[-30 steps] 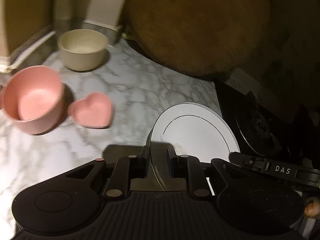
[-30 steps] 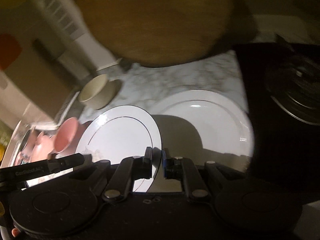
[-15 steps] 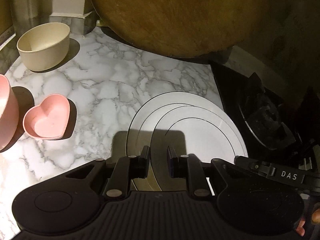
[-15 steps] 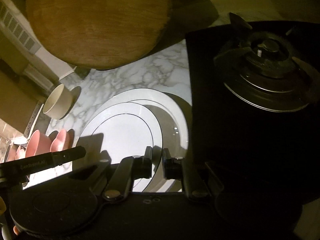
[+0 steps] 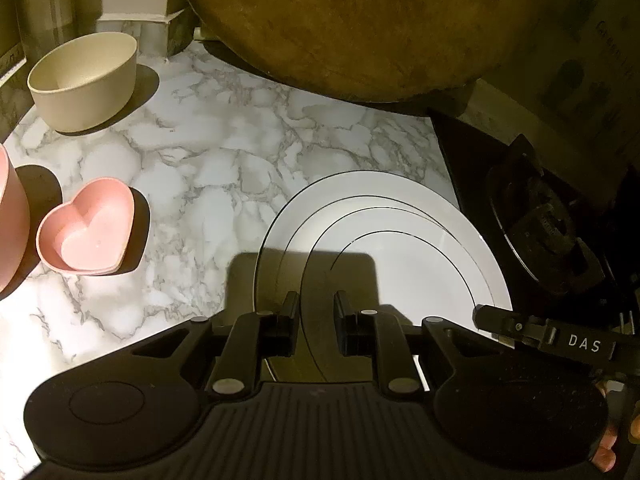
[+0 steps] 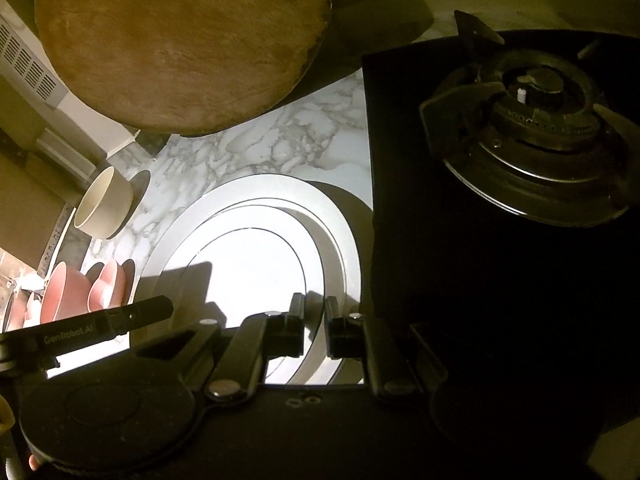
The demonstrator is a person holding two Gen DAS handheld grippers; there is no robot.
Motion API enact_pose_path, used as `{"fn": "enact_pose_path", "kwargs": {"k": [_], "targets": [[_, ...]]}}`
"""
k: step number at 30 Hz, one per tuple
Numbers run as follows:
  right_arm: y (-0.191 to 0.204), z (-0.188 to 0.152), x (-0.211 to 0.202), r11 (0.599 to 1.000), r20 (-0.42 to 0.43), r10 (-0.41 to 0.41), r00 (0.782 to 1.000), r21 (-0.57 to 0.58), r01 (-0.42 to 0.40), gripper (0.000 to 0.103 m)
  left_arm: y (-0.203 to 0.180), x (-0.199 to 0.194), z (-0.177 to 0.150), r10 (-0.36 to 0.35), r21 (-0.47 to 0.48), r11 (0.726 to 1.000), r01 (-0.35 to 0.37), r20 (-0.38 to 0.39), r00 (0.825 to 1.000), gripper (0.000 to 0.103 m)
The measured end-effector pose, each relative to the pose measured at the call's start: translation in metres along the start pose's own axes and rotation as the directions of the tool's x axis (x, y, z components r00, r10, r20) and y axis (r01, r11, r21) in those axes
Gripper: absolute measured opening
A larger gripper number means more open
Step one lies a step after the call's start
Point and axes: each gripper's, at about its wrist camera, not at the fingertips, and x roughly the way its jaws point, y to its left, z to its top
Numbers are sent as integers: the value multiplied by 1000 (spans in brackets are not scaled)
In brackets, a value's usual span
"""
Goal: Organize plates and bowls
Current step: 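Lower the small plate onto the stack and open the right gripper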
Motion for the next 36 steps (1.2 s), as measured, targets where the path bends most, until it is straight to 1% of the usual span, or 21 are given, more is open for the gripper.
{"fn": "enact_pose_path", "kwargs": {"k": [16, 21, 29, 31, 34, 36], "targets": [[-1, 0, 1, 1000, 2, 4, 1000, -5, -4, 8, 6, 1, 1, -30, -5, 1000, 30, -16, 999, 17], [-1, -1, 1, 1000, 3, 1, 1000, -11, -1, 8, 9, -3, 3, -30, -17, 999, 30, -8, 1000, 17], [1, 0, 1, 1000, -5, -10, 1000, -16, 10, 8, 9, -9, 0, -34, -4, 999, 34, -3, 999, 17], [4, 0, -2, 999, 4, -22, 1000, -31, 22, 10, 9, -13, -2, -34, 1, 999, 34, 7, 999, 17], [7, -1, -7, 999, 20, -27, 999, -47, 28, 17, 10, -21, -6, -37, 6, 999, 37, 21, 999, 17], [11, -2, -12, 998, 32, -31, 999, -58, 33, 18, 10, -28, -10, -40, 15, 999, 39, 33, 999, 17]]}}
